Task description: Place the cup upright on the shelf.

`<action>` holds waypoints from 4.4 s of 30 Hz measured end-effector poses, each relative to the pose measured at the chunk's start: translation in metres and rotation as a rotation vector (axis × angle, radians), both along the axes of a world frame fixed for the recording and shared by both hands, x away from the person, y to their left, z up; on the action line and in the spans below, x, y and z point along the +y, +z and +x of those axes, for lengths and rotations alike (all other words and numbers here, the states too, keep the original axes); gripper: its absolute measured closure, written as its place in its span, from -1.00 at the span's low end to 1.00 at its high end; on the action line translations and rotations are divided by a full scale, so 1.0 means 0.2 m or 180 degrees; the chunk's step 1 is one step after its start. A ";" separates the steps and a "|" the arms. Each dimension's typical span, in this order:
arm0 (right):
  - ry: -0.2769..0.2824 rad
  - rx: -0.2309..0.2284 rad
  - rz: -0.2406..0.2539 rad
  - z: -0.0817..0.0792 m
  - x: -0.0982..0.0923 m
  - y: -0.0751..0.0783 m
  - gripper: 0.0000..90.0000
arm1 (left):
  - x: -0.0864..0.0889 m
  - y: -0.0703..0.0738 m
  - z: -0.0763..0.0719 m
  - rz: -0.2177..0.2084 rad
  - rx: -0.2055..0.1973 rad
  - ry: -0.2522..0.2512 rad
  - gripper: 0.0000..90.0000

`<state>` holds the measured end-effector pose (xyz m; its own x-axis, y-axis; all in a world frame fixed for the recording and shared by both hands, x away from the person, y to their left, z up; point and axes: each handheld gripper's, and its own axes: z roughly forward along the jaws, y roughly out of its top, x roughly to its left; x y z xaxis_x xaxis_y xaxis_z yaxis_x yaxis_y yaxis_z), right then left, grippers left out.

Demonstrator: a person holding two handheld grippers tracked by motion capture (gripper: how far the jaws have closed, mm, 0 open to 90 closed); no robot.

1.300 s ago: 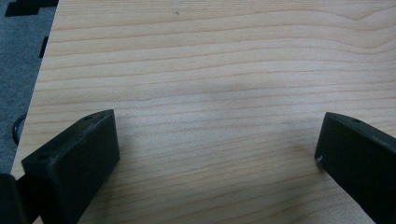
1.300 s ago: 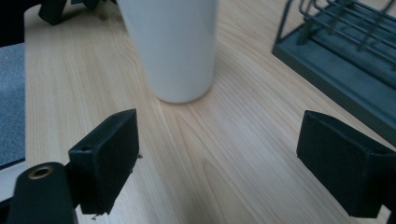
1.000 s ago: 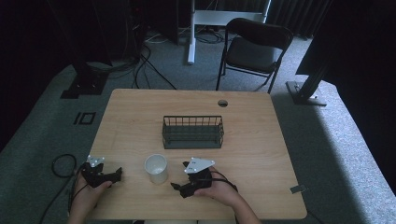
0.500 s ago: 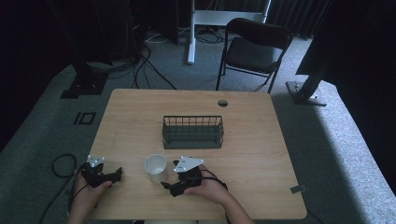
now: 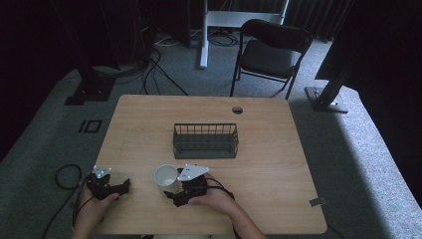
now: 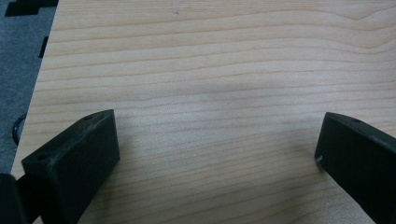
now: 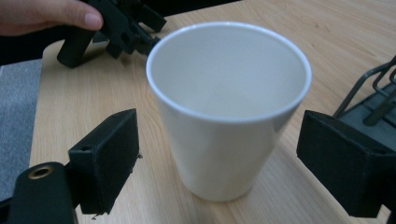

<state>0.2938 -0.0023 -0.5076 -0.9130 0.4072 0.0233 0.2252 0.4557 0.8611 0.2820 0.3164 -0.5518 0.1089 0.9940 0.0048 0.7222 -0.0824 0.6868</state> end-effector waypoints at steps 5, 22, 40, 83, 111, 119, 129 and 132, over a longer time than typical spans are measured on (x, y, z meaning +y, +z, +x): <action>-0.0021 -0.0036 -0.0004 0.01 0.03 0.00 -0.72 | 0.00 0.00 0.00 -0.0001 -0.0001 0.0000 -1.00; -0.0031 -0.0098 0.0067 0.04 0.09 0.02 -0.71 | 0.00 0.00 0.00 -0.0001 -0.0002 0.0001 -1.00; -0.0099 -0.0017 0.0141 0.06 0.09 0.04 -0.57 | 0.00 0.00 0.00 -0.0001 -0.0002 0.0001 -1.00; -0.0532 -0.0455 0.0379 0.20 -0.17 0.54 -0.57 | 0.00 0.00 0.00 -0.0003 -0.0004 0.0000 -1.00; -0.1835 -0.0413 0.0311 0.57 -0.39 0.50 -0.57 | 0.00 0.00 0.00 -0.0004 -0.0005 0.0002 -1.00; -0.1968 -0.0279 0.0263 0.64 -0.39 0.41 -0.57 | 0.00 0.00 0.00 -0.0001 -0.0004 -0.0001 -1.00; -0.1946 -0.0161 0.0200 0.63 -0.39 0.30 -0.57 | 0.00 0.00 0.00 -0.0003 -0.0005 0.0001 -1.00; -0.1934 -0.0125 0.0182 0.63 -0.38 0.28 -0.57 | 0.00 0.00 0.00 -0.0003 -0.0005 0.0001 -1.00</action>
